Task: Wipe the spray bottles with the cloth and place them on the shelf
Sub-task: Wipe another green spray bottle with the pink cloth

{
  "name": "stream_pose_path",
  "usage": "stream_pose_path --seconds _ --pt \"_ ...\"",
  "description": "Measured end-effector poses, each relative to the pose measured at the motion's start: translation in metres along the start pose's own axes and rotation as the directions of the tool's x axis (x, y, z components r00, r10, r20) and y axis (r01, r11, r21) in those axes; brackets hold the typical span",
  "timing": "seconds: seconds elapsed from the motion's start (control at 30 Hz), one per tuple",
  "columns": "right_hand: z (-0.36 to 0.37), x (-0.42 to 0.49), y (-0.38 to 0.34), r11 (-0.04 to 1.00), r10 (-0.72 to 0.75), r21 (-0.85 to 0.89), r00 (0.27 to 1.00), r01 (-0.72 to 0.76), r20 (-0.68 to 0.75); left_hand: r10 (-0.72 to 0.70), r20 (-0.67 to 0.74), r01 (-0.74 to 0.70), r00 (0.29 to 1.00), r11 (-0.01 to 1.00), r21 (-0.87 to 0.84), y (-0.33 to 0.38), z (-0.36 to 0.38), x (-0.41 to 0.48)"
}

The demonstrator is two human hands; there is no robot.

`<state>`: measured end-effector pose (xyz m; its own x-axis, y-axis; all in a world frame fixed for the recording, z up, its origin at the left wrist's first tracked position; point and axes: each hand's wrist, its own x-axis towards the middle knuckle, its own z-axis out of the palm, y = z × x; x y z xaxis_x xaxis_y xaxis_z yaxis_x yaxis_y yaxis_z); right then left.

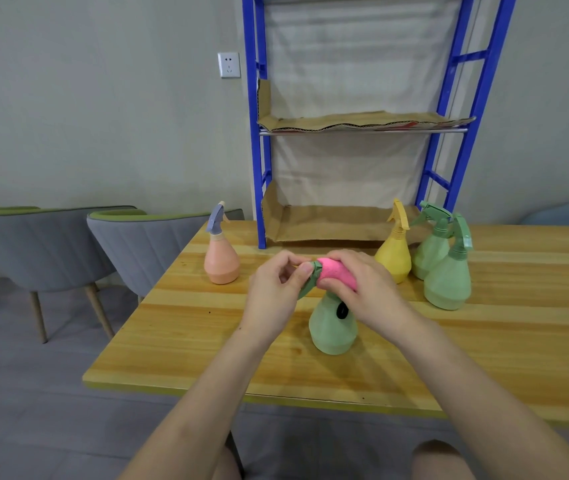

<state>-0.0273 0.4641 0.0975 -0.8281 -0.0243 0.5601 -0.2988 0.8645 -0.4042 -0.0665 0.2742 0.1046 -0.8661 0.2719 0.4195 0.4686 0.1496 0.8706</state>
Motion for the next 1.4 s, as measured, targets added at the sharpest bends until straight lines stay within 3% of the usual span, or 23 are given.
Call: stream_pose_path --seconds 0.2,0.47,0.77,1.0,1.23,1.4 --pt "0.007 -0.007 -0.012 0.995 0.035 -0.094 0.996 -0.042 -0.076 -0.013 -0.007 0.013 1.0 1.0 0.018 0.0 0.0 0.002" --pt "-0.007 -0.007 -0.003 0.993 -0.056 -0.099 0.994 0.066 0.095 0.018 0.004 -0.019 1.0 0.999 0.05 -0.002 0.0 0.003" --pt "0.012 -0.009 -0.01 0.988 -0.016 -0.157 0.995 0.001 -0.097 0.007 -0.01 -0.007 1.0 0.999 0.04 -0.001 0.001 0.0" --pt "0.005 -0.008 -0.001 0.982 -0.109 -0.156 0.994 0.108 0.006 0.011 0.01 -0.011 1.0 0.998 0.064 -0.001 -0.001 0.003" --pt "0.015 -0.009 -0.003 0.988 -0.084 -0.135 0.989 0.068 -0.12 0.005 -0.011 -0.005 1.0 0.999 0.046 -0.001 0.002 0.001" --pt "0.012 -0.005 0.0 0.998 -0.044 -0.047 0.995 0.04 -0.094 0.008 0.011 -0.008 1.0 1.0 0.02 -0.002 0.002 0.002"
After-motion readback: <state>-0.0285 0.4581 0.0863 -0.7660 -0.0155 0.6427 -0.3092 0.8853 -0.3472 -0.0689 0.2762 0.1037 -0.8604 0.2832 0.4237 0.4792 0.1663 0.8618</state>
